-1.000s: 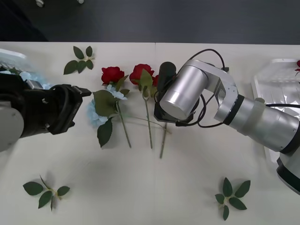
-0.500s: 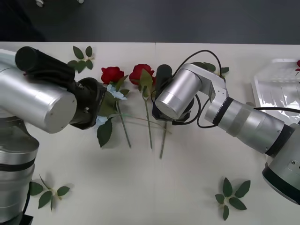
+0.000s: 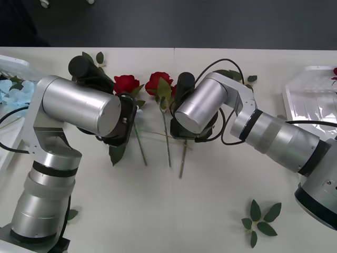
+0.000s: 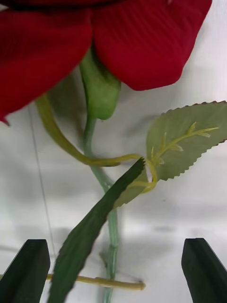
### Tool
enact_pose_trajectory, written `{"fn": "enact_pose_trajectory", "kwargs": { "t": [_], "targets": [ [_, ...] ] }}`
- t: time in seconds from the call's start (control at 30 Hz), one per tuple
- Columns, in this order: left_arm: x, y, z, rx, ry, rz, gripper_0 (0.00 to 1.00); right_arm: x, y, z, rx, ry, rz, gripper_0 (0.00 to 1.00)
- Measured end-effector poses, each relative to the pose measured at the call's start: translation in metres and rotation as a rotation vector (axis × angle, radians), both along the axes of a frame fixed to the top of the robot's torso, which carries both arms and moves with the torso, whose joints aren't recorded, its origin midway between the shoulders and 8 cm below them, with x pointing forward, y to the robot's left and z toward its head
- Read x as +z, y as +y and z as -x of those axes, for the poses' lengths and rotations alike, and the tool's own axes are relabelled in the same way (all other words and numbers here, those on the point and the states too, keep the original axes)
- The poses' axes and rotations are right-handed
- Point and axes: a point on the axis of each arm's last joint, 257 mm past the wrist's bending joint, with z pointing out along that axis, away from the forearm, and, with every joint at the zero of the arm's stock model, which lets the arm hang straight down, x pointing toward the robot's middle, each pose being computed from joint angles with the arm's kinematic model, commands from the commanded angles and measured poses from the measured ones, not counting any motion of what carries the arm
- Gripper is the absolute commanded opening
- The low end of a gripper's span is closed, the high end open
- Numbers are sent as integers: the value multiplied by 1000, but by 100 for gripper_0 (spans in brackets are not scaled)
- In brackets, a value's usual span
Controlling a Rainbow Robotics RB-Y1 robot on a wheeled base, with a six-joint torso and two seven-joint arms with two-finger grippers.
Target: Put the red flowers into the right box and the blue flowers into the left box
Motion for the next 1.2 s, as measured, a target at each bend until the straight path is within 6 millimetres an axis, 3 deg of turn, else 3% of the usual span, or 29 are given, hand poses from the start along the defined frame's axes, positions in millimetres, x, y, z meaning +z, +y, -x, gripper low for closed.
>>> {"fn": "enact_pose_trajectory", "kwargs": {
  "t": [0.23,0.47,0.53,0.57,0.6,1.0,1.07,1.17,1.2],
  "targets": [
    [-36,-8,-8,12,38,10,100,-9,-6,-6,-4,-11,2,82],
    [-59,-29,-13,16,57,49,100,-11,-6,-15,-14,-27,11,81],
    [-63,-33,-15,15,56,59,100,-8,-3,-18,-13,-35,7,40],
    [-64,-35,-16,15,57,62,100,-7,-2,-20,-11,-40,4,26],
    [-66,-37,-17,15,58,63,100,-7,-2,-20,-10,-42,2,0],
    [-73,-43,-36,11,47,58,100,-8,-3,-20,48,-44,29,0],
    [-74,-44,-36,10,47,57,93,-8,-3,-20,48,-43,30,0],
    [-76,-44,-35,8,51,53,72,-8,-5,-19,46,-38,36,0],
    [-77,-44,-35,8,54,52,57,-9,-6,-18,45,-35,39,0]
  ]
}}
